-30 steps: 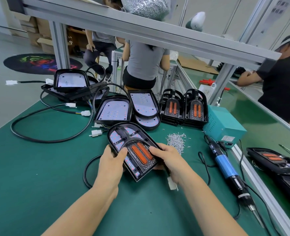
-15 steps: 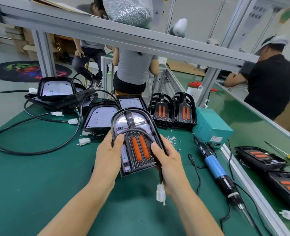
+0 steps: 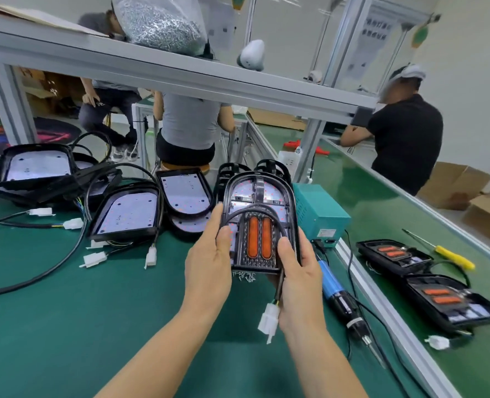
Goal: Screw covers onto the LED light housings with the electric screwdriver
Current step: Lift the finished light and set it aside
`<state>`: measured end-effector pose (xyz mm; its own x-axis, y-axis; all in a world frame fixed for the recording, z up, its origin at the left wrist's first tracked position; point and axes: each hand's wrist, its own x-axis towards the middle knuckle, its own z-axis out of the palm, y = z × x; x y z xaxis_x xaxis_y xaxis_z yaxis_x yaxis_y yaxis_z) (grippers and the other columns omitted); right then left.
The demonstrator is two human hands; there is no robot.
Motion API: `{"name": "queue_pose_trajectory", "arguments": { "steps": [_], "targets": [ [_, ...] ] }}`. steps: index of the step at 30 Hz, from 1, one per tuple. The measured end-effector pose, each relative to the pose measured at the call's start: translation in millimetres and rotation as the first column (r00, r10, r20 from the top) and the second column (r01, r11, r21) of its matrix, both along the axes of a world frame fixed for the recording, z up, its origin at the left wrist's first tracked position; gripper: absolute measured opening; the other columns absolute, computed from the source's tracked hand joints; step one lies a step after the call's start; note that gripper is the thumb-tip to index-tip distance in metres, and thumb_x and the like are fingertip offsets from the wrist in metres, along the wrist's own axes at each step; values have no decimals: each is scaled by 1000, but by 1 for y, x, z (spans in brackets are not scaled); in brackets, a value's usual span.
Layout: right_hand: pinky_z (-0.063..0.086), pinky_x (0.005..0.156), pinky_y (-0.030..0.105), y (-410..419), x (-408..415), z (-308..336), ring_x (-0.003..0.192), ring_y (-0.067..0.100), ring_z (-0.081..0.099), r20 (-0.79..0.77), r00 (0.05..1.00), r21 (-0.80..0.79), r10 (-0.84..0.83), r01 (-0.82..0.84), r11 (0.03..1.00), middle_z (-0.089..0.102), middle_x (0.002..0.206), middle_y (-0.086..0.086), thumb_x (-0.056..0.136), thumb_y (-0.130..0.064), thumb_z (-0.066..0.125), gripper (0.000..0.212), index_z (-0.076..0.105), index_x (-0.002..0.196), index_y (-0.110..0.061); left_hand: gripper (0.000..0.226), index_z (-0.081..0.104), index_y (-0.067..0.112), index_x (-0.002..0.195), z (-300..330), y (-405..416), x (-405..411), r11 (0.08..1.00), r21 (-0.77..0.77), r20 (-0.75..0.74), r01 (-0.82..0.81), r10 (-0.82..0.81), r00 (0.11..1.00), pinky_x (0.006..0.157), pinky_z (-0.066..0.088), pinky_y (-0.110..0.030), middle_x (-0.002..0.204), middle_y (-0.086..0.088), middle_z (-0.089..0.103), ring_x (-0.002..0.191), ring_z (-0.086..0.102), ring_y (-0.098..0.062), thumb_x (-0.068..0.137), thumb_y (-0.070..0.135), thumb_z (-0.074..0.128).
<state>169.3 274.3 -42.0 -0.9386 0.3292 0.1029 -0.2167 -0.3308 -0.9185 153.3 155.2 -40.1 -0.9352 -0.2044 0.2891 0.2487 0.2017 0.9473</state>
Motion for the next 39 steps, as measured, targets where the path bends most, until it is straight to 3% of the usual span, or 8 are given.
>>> {"name": "queue_pose_trajectory", "arguments": {
  "steps": [5, 10, 13, 15, 20, 32, 35, 39],
  "targets": [
    [45, 106, 48, 19, -3, 9, 119, 21, 62, 24, 995, -114, -94, 96, 989, 66, 129, 0, 97, -16, 59, 40, 56, 136, -25, 40, 41, 34, 141, 18, 29, -16, 998, -46, -47, 38, -40, 998, 85, 34, -19, 89, 38, 44, 93, 47, 4, 102, 26, 38],
    [50, 101, 49, 40, -3, 20, 114, 26, 65, -2, 983, -110, -183, 182, 977, 70, 121, 5, 100, -13, 53, 33, 60, 131, -23, 40, 43, 33, 141, 31, 58, -27, 991, -95, -82, 89, -97, 992, 88, 39, -23, 97, 32, 52, 97, 50, -2, 102, 26, 38],
    [52, 99, 45, 56, -2, 25, 114, 26, 65, 2, 962, -99, -272, 271, 958, 70, 120, 5, 100, -13, 53, 31, 62, 128, -23, 40, 44, 33, 141, 38, 78, -32, 983, -115, -99, 142, -153, 983, 76, 43, -30, 85, 19, 57, 80, 52, -12, 101, 25, 38],
    [57, 87, 35, 70, -1, 29, 106, 23, 68, 7, 941, -104, -338, 337, 936, 71, 117, 4, 100, -13, 54, 29, 62, 125, -23, 41, 44, 33, 141, 43, 95, -36, 972, -150, -96, 182, -198, 975, 73, 44, -33, 77, 10, 58, 71, 51, -18, 101, 25, 38],
    [52, 98, 49, 107, 3, 36, 110, 30, 66, 26, 893, -140, -449, 449, 883, 71, 117, 8, 101, -12, 53, 31, 60, 130, -19, 41, 42, 33, 142, 52, 139, -42, 927, -256, -76, 274, -302, 950, 77, 46, -39, 94, -17, 65, 93, 58, -39, 102, 27, 37],
    [55, 93, 47, 192, 14, 41, 108, 27, 67, 76, 721, -182, -689, 689, 702, 67, 124, 8, 101, -13, 53, 34, 56, 134, -17, 41, 37, 26, 144, 68, 241, -43, 772, -456, -42, 442, -515, 856, 93, 44, -41, 130, -5, 58, 114, 53, -28, 104, 28, 31],
    [53, 94, 53, 212, 15, 37, 111, 32, 65, 110, 657, -202, -745, 749, 631, 67, 123, 10, 100, -11, 53, 35, 57, 134, -15, 40, 35, 17, 143, 60, 260, -38, 688, -557, -34, 466, -579, 814, 100, 36, -42, 139, -7, 49, 123, 46, -30, 103, 23, 30],
    [56, 90, 50, 237, 15, 24, 108, 32, 66, 171, 580, -205, -797, 812, 547, 66, 122, 11, 98, -9, 52, 35, 57, 133, -13, 47, 22, 14, 149, 42, 277, -34, 561, -683, -7, 468, -645, 764, 114, 16, -40, 156, -1, 23, 142, 22, -18, 103, 20, 30]
  ]
}}
